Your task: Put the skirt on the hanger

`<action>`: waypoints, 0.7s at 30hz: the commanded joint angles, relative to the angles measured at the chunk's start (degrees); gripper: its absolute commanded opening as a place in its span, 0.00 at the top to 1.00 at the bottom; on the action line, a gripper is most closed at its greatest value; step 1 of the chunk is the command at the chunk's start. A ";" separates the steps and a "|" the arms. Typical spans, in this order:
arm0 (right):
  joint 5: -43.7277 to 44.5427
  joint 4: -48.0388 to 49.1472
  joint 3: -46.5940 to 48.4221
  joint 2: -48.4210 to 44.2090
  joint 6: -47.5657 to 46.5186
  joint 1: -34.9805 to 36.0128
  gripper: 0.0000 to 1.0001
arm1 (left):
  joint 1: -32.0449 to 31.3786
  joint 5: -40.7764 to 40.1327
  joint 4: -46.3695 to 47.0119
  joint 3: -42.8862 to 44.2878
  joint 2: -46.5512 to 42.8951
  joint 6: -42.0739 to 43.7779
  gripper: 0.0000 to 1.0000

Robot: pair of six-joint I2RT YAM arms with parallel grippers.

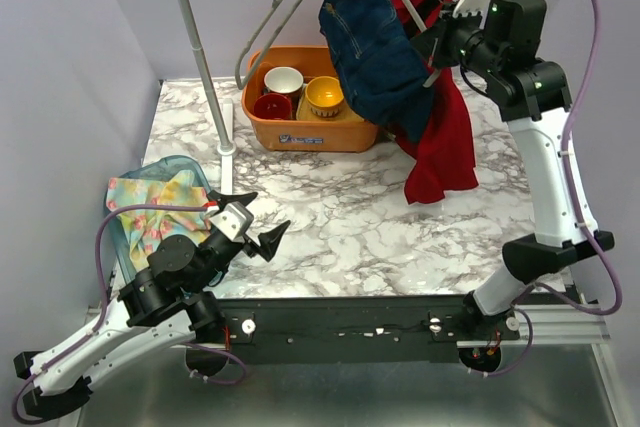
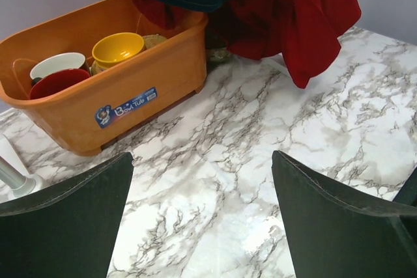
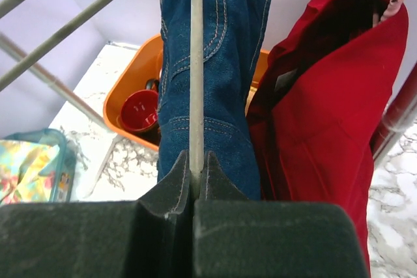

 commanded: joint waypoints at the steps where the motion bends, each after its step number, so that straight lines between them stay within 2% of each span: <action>1: 3.04 10.87 4.81 3.11 1.23 -0.22 1.00 | 0.74 0.67 0.14 -0.74 -0.70 0.03 0.01; 9: 2.51 10.96 2.62 6.19 0.17 -0.13 0.99 | 1.36 1.02 0.14 -0.57 0.18 -0.24 0.01; 12: 1.29 11.31 -0.35 4.88 -0.79 -0.13 0.91 | 1.53 1.03 0.05 -0.48 0.62 -0.59 0.01; 13: 0.59 11.40 -1.42 3.92 -1.66 -0.22 0.81 | 1.53 1.03 -0.04 -0.39 0.80 -0.68 0.01; 15: -2.40 11.83 -5.09 0.32 -3.42 -0.13 0.70 | 1.62 0.85 -0.21 -0.31 1.59 -1.11 0.01; 16: -3.28 12.01 -6.77 -1.17 -5.17 -0.22 0.59 | 1.71 0.68 -0.47 -0.30 1.85 -1.29 0.01; 18: -5.13 12.45 -9.59 -6.51 -7.29 -0.13 0.52 | 1.79 -0.98 -0.74 0.31 3.34 -2.43 0.01; 20: -6.27 12.19 -13.72 -10.48 -11.23 -0.13 0.36 | 1.97 -2.31 -1.97 1.36 5.44 -4.35 0.01; 21: -6.80 11.58 -15.21 -14.16 -12.56 -0.13 0.33 | 2.06 -3.10 -2.14 1.71 5.98 -6.11 0.01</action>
